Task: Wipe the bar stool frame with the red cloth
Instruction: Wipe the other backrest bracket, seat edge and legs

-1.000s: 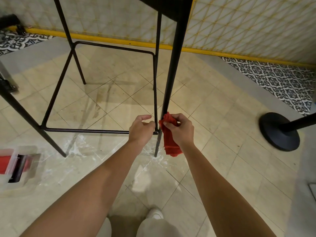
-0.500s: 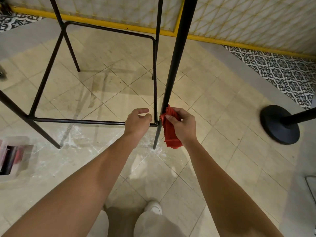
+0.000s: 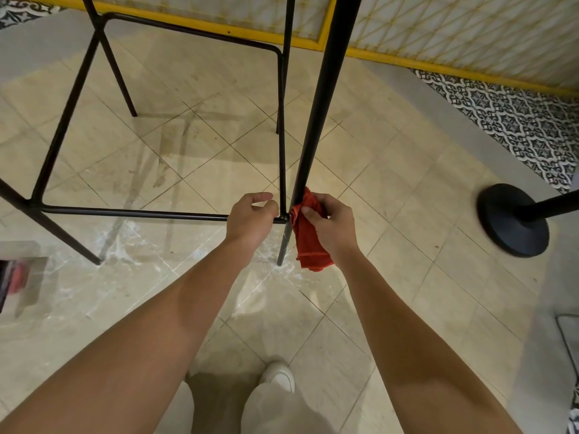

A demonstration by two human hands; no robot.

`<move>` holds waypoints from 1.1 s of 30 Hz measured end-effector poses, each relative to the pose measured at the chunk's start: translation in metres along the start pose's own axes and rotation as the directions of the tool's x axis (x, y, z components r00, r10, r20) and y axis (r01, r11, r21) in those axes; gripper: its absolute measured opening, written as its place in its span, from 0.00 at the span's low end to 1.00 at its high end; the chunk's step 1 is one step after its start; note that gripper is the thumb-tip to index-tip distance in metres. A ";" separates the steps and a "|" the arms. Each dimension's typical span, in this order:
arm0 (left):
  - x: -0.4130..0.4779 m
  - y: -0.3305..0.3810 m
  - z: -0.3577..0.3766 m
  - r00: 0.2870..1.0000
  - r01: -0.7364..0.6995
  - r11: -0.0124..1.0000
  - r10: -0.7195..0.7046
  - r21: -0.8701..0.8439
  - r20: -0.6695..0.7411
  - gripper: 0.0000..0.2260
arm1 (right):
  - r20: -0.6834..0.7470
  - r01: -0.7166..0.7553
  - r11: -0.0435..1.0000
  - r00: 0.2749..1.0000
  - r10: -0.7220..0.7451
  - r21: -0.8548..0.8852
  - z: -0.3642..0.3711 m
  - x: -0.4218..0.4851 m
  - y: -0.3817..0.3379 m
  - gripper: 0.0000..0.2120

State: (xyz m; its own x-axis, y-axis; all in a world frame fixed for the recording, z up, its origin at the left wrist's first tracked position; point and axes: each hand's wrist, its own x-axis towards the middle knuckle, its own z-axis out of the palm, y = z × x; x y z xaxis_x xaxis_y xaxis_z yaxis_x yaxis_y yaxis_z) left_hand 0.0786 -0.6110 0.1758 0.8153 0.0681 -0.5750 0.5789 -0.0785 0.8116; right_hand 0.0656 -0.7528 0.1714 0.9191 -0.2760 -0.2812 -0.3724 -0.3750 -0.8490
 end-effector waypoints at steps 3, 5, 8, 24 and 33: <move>0.003 -0.002 0.003 1.000 0.012 1.000 -0.012 -0.003 0.004 0.11 | -0.002 -0.002 0.999 1.000 0.002 -0.037 0.005 0.001 0.005 0.09; 0.004 -0.003 0.005 1.000 0.011 1.000 -0.011 -0.003 0.008 0.11 | 0.005 -0.035 0.993 0.999 0.035 -0.111 0.007 0.004 0.008 0.09; 0.006 -0.003 0.008 1.000 0.008 1.000 -0.008 -0.004 0.016 0.12 | 0.014 -0.115 0.973 0.993 0.120 -0.200 0.013 0.007 0.014 0.11; 0.006 -0.007 0.009 1.000 -0.010 1.000 0.010 0.006 -0.006 0.11 | -0.075 -0.083 0.992 0.994 0.076 -0.094 0.015 -0.005 0.015 0.10; 0.000 -0.008 -0.001 0.997 -0.027 0.999 0.025 -0.037 -0.069 0.09 | -0.181 0.460 0.771 0.796 -0.578 -0.440 0.031 -0.039 0.027 0.13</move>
State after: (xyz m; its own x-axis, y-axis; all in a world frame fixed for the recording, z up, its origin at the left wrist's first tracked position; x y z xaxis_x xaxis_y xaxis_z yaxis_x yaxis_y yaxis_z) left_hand 0.0743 -0.6093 0.1695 0.8267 0.1345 -0.5463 0.5557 -0.0438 0.8302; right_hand 0.0237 -0.7241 0.1458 0.9232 -0.1632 0.3479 0.0788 -0.8058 -0.5869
